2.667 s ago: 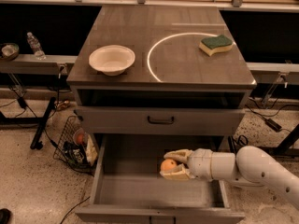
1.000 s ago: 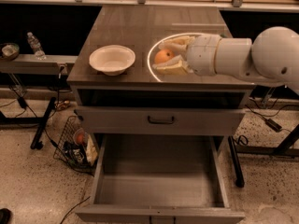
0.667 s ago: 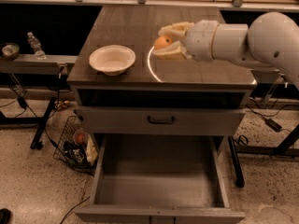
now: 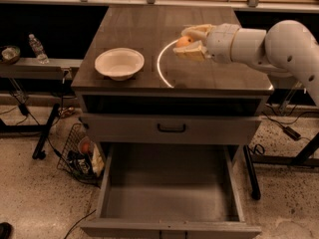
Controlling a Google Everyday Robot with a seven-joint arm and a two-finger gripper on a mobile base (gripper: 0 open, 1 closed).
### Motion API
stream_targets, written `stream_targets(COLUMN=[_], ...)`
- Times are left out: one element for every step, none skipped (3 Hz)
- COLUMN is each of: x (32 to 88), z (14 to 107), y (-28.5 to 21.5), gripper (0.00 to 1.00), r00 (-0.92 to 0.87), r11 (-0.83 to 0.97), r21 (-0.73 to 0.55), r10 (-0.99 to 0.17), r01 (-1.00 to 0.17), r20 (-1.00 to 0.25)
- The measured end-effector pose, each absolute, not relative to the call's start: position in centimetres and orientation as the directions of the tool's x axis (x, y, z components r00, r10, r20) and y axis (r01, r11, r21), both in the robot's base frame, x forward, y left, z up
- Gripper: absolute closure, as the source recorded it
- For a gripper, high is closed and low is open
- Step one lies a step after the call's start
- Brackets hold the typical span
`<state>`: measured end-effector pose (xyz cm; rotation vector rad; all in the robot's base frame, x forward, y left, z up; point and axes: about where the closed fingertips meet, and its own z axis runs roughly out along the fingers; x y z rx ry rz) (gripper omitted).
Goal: Pick orange from middle drawer and place on counter
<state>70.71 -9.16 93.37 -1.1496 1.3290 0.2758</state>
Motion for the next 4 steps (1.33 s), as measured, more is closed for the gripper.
stream_targets(x=[72.9,73.8,74.1,73.9], z=[89.4,87.1,85.9,85.9], y=[-10.7,-11.3,-11.6,-11.4], gripper=[0.51,0.28,0.06,0.0], r00=[0.187,0.131,0.099,0.092], r11=[0.53,0.554,0.566,0.562], r21=[-0.415,-0.381,-0.363,-0.358], r10=[-0.43,-0.437,-0.442,-0.445], r01=[-0.74,-0.74,-0.74,-0.746], r20=[-0.883,-0.89,-0.892,-0.891])
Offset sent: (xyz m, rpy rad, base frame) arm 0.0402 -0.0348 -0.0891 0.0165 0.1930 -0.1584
